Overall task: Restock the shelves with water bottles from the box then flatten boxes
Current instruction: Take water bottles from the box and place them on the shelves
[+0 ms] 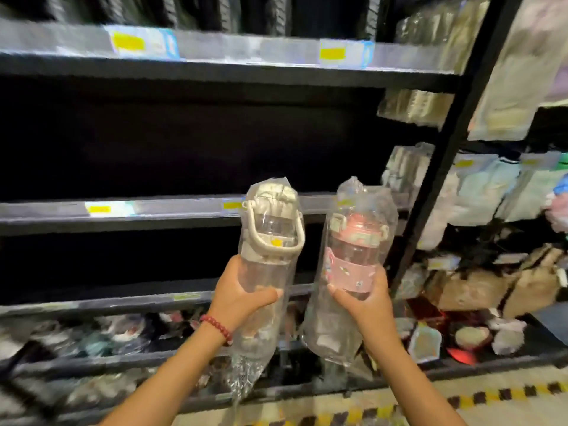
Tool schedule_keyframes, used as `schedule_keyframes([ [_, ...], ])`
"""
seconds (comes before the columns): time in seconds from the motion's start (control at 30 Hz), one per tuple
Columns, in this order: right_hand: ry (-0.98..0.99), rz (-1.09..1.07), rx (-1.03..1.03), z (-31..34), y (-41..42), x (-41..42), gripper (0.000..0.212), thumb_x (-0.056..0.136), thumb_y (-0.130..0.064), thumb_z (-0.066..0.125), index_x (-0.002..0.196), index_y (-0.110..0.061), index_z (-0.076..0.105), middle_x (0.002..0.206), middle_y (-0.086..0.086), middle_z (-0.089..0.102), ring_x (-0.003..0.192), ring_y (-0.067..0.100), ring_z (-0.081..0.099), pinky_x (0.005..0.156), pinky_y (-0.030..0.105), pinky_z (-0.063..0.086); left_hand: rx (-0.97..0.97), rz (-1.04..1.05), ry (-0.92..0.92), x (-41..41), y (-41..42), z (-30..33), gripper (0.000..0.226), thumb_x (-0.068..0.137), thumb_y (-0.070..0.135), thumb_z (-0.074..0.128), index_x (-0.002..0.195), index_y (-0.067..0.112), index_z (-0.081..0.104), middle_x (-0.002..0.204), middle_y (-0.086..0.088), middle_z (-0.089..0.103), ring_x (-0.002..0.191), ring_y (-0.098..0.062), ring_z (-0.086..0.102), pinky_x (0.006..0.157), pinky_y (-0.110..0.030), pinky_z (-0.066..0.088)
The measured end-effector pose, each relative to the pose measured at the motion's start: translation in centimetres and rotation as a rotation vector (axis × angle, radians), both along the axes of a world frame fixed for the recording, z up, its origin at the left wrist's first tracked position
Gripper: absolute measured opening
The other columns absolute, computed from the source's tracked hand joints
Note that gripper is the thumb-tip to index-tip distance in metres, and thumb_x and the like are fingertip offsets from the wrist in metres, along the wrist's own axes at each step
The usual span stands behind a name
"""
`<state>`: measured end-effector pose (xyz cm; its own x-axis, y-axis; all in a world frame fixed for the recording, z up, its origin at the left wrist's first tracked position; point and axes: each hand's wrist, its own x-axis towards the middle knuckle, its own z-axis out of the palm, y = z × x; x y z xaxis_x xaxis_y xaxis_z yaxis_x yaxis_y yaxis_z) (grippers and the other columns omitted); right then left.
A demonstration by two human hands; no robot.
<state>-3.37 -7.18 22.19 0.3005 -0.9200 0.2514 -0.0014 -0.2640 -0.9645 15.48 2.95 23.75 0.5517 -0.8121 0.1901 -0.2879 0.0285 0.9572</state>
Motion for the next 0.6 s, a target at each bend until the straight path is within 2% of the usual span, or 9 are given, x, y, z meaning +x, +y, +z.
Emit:
schedule_keyframes([
  [0.13,0.001,0.207,-0.065,1.1,3.7,8.5,0.078,0.047,-0.045,0.074,0.115,-0.029,0.040,0.105,-0.016,0.052,0.084,-0.021,0.053,0.066,0.002,0.042,-0.020,0.217,0.012,6.4,6.9,0.7,0.069,0.032,0.054,0.068,0.095,0.038,0.045,0.100,0.020,0.052,0.081,0.018,0.051,0.061,0.000,0.041],
  [0.27,0.025,0.376,-0.089,1.5,8.8,16.4,0.065,0.054,-0.031,0.075,0.109,-0.038,0.039,0.106,-0.019,0.051,0.085,-0.023,0.052,0.066,0.001,0.042,-0.028,0.376,0.036,12.1,14.8,0.8,0.069,0.033,0.054,0.069,0.096,0.039,0.044,0.102,0.022,0.051,0.089,0.010,0.051,0.063,-0.004,0.040],
  [0.37,0.028,0.480,-0.100,1.4,13.3,22.1,0.076,0.054,-0.037,0.076,0.120,-0.032,0.038,0.109,-0.020,0.050,0.087,-0.024,0.051,0.067,0.001,0.042,-0.032,0.470,0.044,16.0,20.7,0.7,0.069,0.035,0.051,0.073,0.096,0.037,0.045,0.103,0.019,0.053,0.091,0.007,0.052,0.065,-0.005,0.041],
  [0.47,0.028,0.549,-0.072,0.9,18.4,27.6,0.073,0.060,-0.030,0.079,0.120,-0.031,0.037,0.108,-0.020,0.051,0.086,-0.023,0.052,0.066,0.001,0.043,-0.017,0.576,0.052,19.9,26.6,0.7,0.074,0.033,0.050,0.074,0.099,0.034,0.045,0.101,0.018,0.052,0.089,0.008,0.051,0.063,-0.003,0.040],
  [0.53,0.036,0.582,-0.062,0.4,21.8,31.0,0.072,0.067,-0.021,0.084,0.119,-0.033,0.036,0.107,-0.021,0.050,0.085,-0.024,0.051,0.066,0.001,0.042,0.005,0.638,0.052,22.7,30.1,0.5,0.084,0.032,0.052,0.073,0.108,0.027,0.047,0.106,0.010,0.055,0.095,-0.004,0.055,0.069,-0.009,0.041],
  [0.6,0.040,0.603,-0.042,-0.1,24.8,33.8,0.073,0.063,-0.026,0.082,0.120,-0.033,0.036,0.107,-0.021,0.050,0.085,-0.024,0.051,0.066,0.001,0.042,0.017,0.678,0.064,25.3,33.3,0.0,0.090,0.036,0.045,0.077,0.117,0.019,0.048,0.112,0.001,0.055,0.103,-0.016,0.055,0.072,-0.016,0.042],
])
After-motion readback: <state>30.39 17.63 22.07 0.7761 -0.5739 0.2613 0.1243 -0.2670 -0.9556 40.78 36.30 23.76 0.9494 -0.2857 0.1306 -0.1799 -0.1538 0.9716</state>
